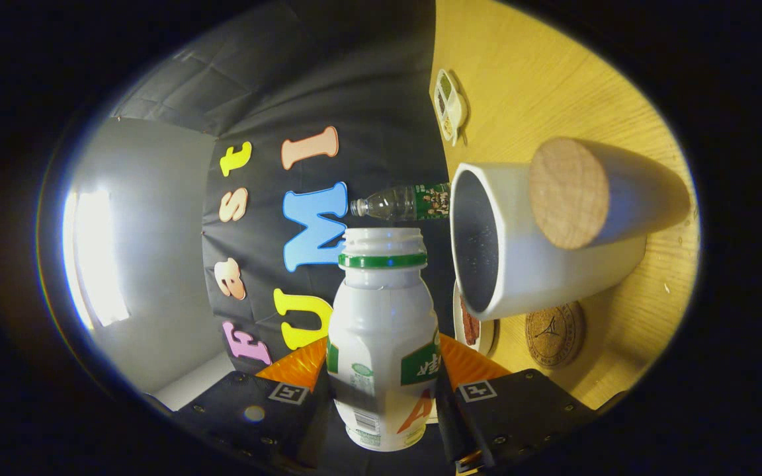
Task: Take the bottle from table, then pour the juice into the cup, finally place the bottle on the coaster
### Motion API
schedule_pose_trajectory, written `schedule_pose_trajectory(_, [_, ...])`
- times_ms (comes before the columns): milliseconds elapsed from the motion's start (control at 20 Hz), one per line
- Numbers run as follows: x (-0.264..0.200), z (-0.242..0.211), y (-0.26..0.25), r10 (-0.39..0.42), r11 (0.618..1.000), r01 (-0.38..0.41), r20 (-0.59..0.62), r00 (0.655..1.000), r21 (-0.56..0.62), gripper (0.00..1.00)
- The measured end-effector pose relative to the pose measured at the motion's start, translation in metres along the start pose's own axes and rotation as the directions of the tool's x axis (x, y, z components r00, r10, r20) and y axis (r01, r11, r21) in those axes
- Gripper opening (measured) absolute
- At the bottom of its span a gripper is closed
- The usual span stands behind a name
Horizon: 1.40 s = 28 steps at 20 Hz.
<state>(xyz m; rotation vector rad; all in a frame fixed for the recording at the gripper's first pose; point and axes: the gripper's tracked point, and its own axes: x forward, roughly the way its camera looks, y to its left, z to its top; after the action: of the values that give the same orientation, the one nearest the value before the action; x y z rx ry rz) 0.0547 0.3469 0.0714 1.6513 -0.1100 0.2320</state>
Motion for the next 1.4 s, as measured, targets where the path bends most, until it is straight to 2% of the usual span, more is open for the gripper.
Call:
schedule_pose_trajectory(200, [-0.007, 0.004, -0.003, -0.029, 0.991, 0.028, -0.012, 0.999, -0.127, 0.67])
schedule_pose_trajectory(350, [-0.01, 0.002, -0.003, -0.07, 0.958, 0.058, -0.032, 0.997, -0.282, 0.67])
schedule_pose_trajectory(500, [-0.011, -0.001, 0.0, -0.115, 0.886, 0.078, -0.053, 0.992, -0.457, 0.67])
schedule_pose_trajectory(750, [-0.018, -0.003, 0.008, -0.182, 0.728, 0.104, -0.045, 0.982, -0.678, 0.68])
schedule_pose_trajectory(850, [-0.021, -0.006, 0.01, -0.218, 0.626, 0.119, -0.027, 0.976, -0.771, 0.68])
schedule_pose_trajectory(1000, [-0.023, -0.009, 0.016, -0.238, 0.44, 0.122, 0.016, 0.971, -0.89, 0.68])
schedule_pose_trajectory(1150, [-0.023, -0.019, 0.025, -0.237, 0.298, 0.104, 0.032, 0.971, -0.949, 0.68])
schedule_pose_trajectory(1300, [-0.025, -0.02, 0.026, -0.235, 0.119, 0.109, 0.078, 0.969, -0.987, 0.68])
schedule_pose_trajectory(1400, [-0.025, -0.026, 0.03, -0.221, 0.039, 0.092, 0.081, 0.972, -0.995, 0.68])
